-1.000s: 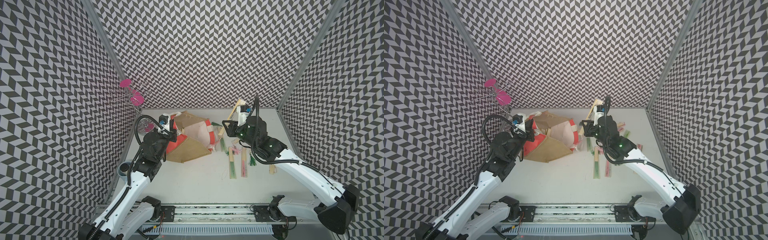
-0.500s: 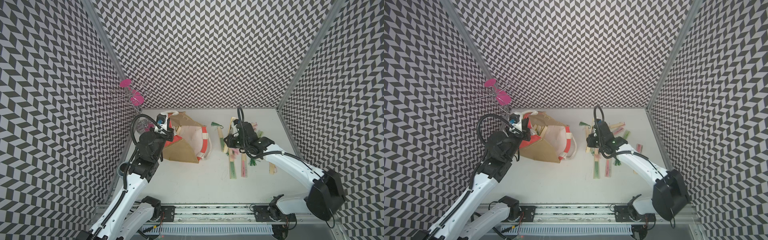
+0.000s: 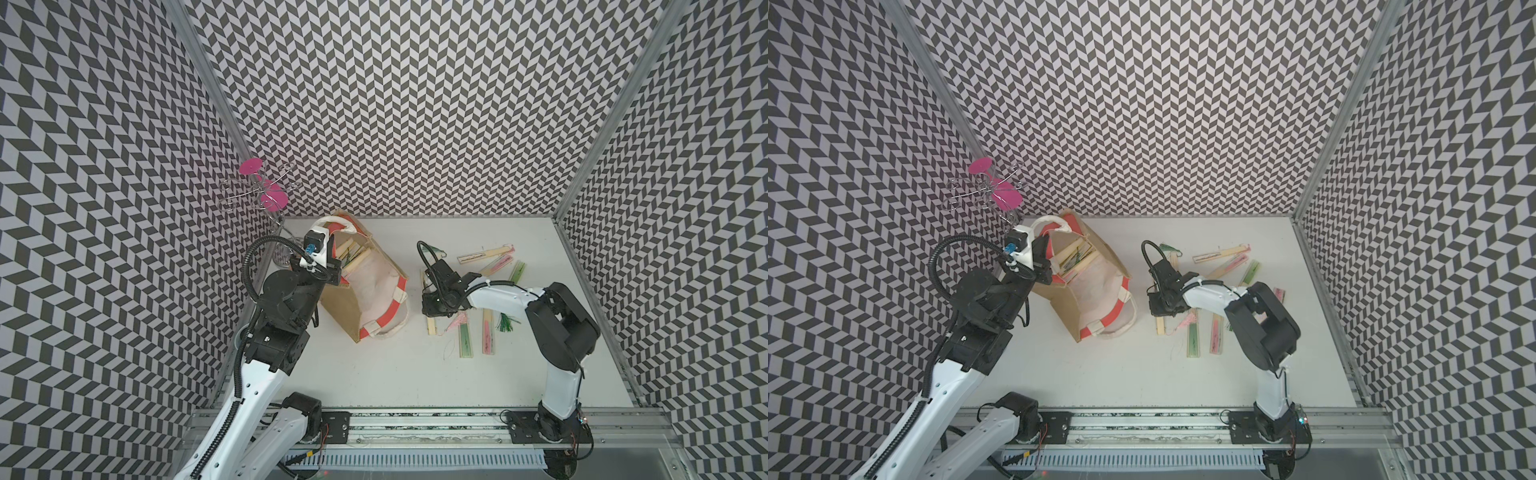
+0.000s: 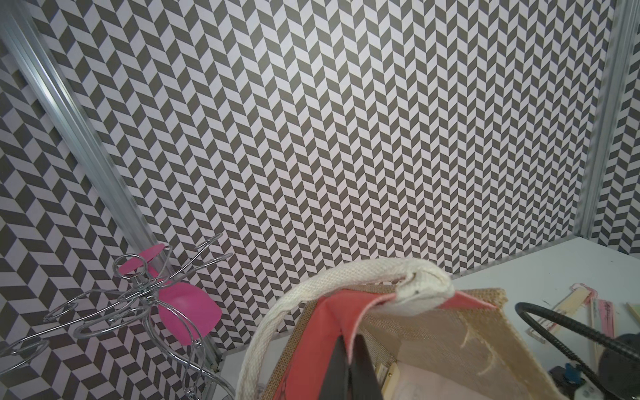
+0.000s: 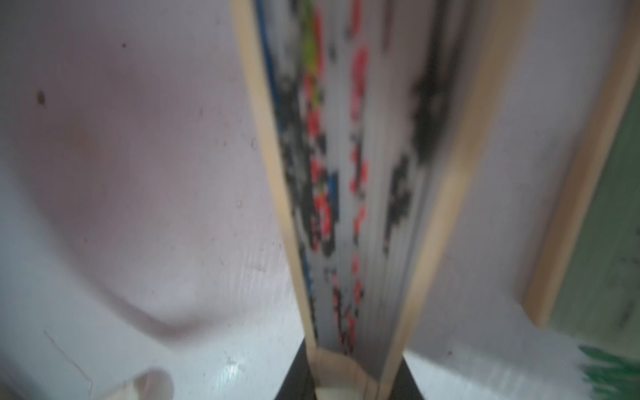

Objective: Take out the folding fans from the tote bags
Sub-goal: Place the folding fan at the center of the board.

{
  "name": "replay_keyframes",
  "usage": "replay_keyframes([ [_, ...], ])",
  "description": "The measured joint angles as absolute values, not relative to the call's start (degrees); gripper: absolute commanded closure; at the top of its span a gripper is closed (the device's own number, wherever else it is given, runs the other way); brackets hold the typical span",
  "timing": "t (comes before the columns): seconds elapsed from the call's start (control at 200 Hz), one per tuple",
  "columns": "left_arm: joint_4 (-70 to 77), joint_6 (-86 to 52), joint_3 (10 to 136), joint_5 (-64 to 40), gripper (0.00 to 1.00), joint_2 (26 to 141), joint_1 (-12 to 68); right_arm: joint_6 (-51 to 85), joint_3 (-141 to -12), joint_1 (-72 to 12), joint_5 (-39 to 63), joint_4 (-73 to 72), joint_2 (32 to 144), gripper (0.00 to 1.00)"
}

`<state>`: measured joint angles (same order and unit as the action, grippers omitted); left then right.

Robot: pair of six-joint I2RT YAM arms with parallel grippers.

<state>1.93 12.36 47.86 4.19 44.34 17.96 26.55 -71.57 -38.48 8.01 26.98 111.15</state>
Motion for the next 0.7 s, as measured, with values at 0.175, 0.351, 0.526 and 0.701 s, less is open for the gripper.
replay_keyframes([
  [0.175,0.8,12.3,47.9,2.8,1.0,44.3,18.0,25.9,-76.6,-38.5,7.3,26.8,114.8,0.74],
  [0.351,0.3,12.4,47.9,1.3,1.0,44.0,18.0,25.4,-78.7,-38.4,6.2,26.7,116.2,0.59],
  [0.526,0.3,12.5,47.9,-0.2,1.0,43.4,18.0,24.9,-78.9,-38.4,5.0,26.9,116.0,0.51],
  [0.701,0.2,12.6,47.9,-0.8,1.0,43.4,18.0,24.9,-77.0,-38.1,2.9,28.9,112.9,0.46],
])
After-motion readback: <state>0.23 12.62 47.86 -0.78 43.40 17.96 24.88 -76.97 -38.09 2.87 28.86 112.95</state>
